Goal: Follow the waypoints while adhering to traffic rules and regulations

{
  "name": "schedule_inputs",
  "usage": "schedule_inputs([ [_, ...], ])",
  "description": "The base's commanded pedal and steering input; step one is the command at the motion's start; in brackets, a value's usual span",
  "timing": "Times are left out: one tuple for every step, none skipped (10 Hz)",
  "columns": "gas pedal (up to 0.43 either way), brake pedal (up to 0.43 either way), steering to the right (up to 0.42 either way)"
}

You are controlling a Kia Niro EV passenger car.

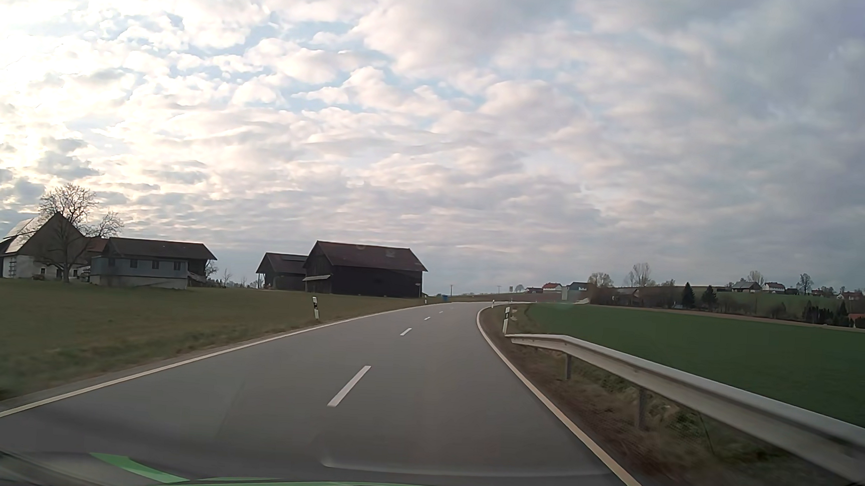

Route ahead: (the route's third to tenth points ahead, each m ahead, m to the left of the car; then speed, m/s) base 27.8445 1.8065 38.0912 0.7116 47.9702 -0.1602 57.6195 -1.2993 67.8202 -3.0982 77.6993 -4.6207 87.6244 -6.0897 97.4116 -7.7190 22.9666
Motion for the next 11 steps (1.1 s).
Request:
schedule_inputs([
  [0.240,0.000,0.012],
  [0.240,0.000,0.012],
  [0.240,0.000,0.012],
  [0.240,0.000,0.013],
  [0.240,0.000,0.013],
  [0.240,0.000,0.013],
  [0.240,0.000,0.014],
  [0.240,0.000,0.013],
  [0.240,0.000,0.014],
  [0.240,0.000,0.014],
  [0.240,0.000,0.014],
])
